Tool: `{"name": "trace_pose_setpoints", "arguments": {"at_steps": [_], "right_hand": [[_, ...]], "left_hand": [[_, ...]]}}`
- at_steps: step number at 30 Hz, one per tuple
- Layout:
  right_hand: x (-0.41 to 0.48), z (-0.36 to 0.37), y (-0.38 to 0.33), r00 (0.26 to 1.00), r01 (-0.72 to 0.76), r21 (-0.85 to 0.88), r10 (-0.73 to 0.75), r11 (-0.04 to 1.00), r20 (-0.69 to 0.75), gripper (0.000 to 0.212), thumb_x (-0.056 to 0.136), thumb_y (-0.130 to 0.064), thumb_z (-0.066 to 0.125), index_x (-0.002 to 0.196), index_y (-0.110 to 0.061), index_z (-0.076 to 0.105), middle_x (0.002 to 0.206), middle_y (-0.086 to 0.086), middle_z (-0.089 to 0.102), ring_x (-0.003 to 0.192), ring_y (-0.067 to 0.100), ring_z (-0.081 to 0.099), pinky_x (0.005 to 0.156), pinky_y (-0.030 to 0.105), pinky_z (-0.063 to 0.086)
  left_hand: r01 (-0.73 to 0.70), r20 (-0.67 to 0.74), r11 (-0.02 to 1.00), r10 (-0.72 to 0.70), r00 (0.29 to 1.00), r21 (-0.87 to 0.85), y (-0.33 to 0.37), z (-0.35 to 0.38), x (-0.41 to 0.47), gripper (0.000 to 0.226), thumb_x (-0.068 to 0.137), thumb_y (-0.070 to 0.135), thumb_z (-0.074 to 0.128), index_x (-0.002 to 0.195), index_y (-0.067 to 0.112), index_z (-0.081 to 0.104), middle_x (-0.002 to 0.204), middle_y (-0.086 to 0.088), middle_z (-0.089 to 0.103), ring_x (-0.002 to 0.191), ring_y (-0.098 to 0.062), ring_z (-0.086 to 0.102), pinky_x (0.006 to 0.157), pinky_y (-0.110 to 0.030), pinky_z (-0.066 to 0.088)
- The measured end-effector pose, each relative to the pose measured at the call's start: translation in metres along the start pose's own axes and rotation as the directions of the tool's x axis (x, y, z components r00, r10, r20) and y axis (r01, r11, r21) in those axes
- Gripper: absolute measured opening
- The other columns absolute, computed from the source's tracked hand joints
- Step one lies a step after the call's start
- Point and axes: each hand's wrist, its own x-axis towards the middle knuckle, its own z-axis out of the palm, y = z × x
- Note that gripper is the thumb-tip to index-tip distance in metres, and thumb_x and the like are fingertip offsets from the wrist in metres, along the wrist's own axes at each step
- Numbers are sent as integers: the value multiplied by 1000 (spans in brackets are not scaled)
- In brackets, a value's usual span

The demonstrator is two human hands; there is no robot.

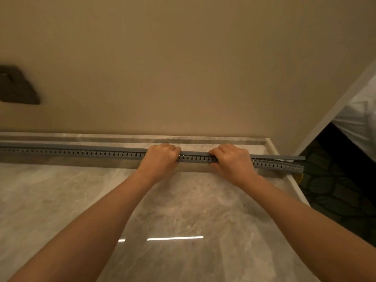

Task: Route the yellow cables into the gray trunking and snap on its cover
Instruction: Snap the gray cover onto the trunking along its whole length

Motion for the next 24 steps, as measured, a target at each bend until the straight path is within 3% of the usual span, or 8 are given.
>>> {"name": "trace_pose_setpoints", "arguments": {"at_steps": [14,24], "right_hand": [[0,11,10,995,56,15,-54,998,-81,36,51,-22,89,79,-9,70,69,4,66,60,23,62,44,23,41],[-5,18,14,990,64,33,-60,997,-131,20,70,-27,78,83,-12,71,69,1,65,61,20,59,46,26,41]], "left_hand": [[-52,-137,999,49,989,-14,33,11,27,21,53,11,79,61,12,60,55,-2,59,49,-22,57,37,-23,33],[-22,-173,999,29,985,43,60,15,37,29,46,14,87,63,12,64,52,1,59,44,-16,56,37,-21,36]]}}
